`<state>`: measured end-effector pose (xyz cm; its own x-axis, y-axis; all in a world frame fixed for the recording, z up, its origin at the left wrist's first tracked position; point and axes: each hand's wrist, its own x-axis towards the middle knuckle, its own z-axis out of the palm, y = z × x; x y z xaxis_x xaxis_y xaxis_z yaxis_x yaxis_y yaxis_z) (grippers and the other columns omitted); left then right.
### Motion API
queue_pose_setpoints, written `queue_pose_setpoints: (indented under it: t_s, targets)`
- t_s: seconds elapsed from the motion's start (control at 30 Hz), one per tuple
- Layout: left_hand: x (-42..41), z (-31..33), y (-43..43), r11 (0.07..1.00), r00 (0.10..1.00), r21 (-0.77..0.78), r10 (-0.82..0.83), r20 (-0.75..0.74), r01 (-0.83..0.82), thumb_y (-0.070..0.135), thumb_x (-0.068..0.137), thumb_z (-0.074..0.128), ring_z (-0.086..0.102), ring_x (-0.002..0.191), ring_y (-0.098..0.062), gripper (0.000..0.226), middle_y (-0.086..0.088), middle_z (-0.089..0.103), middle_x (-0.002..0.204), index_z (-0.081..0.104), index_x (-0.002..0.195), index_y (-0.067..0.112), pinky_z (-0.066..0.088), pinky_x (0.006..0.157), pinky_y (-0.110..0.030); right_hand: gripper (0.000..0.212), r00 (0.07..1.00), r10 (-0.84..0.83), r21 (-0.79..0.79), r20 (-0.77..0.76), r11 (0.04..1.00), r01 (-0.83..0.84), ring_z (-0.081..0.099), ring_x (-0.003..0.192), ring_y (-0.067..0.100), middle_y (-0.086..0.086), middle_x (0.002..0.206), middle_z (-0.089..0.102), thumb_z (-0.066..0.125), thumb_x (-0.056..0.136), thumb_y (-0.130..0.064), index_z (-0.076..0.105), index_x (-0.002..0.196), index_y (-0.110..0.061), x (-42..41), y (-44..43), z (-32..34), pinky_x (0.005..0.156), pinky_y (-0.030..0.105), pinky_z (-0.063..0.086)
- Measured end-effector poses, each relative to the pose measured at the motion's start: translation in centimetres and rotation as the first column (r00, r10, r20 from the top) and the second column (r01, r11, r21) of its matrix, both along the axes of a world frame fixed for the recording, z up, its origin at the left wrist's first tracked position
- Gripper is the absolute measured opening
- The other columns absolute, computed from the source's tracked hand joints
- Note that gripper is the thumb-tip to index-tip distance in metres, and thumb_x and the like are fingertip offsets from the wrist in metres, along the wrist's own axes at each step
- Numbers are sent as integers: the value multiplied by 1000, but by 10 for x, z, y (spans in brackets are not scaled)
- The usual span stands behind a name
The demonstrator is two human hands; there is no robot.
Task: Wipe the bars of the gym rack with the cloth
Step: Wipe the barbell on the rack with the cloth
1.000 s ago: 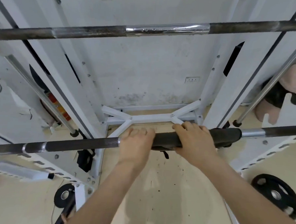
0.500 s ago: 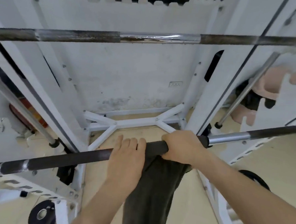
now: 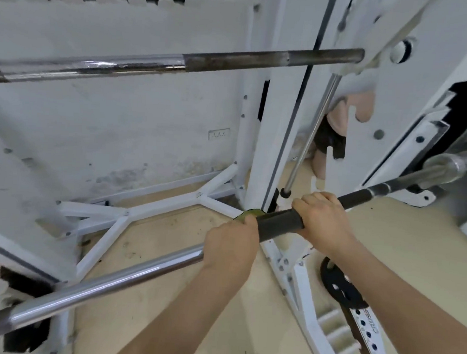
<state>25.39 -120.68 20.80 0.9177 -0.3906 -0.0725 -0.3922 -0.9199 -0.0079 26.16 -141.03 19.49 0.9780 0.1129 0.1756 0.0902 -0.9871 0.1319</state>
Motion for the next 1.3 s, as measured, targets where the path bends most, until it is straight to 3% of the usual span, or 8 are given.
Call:
queue_pose_setpoints:
  t_s: [0.23,0.43,0.6,0.8,0.9,1.03,1.17,1.3]
  targets:
    - [24,7,-130,999,998,24,-31,-54,33,11,92,55,58,80,-21,33,-6,57,93,40,121,10,35,60,-30,28,998,3,-58,56,998,0,60,78,29,1,77,61,79,64,-26,59,81,-17,21,-124,-6,76,39,45]
    - [31,4,-181,998,999,-31,-53,11,53,19,95,51,38,59,-17,15,1,30,64,37,102,18,31,59,-30,19,999,-45,-24,-5,999,45,58,74,23,-3,71,60,74,64,-23,58,74,-22,28,-141,-4,78,38,39]
    - [20,0,-155,996,992,30,-83,95,81,8,54,76,50,41,-18,33,3,50,52,52,75,16,49,72,-33,12,944,161,55,-287,987,-152,55,77,21,-3,77,53,54,85,-31,45,81,-24,29,-92,13,78,36,34]
    - [-14,-8,-39,983,968,123,106,229,-137,-3,48,74,52,43,-24,38,0,49,51,50,70,16,51,73,-43,24,889,354,104,-290,935,-338,50,72,21,-3,75,46,65,78,-30,43,86,-24,21,20,22,69,34,29]
    - [-33,-5,21,925,922,152,308,233,-347,0,54,78,58,52,-28,34,-3,56,58,53,73,14,48,81,-51,23,831,429,219,-355,902,-372,55,82,21,0,88,57,67,80,-28,54,97,-22,15,86,22,74,37,32]
    - [-41,-5,50,913,910,111,366,196,-392,18,55,81,66,80,-29,47,-4,65,84,61,97,13,35,97,-66,17,854,481,246,-198,868,-432,53,80,23,4,89,58,60,88,-26,54,102,-18,7,77,13,68,34,34]
    - [-39,-6,6,988,962,-58,152,228,-142,23,59,73,43,132,-27,82,-9,46,143,46,136,16,20,107,-62,19,916,391,146,-95,915,-375,59,77,27,3,83,62,63,82,-30,54,93,-17,12,16,2,67,36,36]
    - [-32,-24,-65,993,965,-94,-51,258,77,41,70,75,47,126,-29,85,-12,50,139,41,142,11,31,109,-51,21,954,278,75,-114,960,-270,60,73,28,1,75,60,66,76,-31,51,85,-19,15,-44,3,67,37,40]
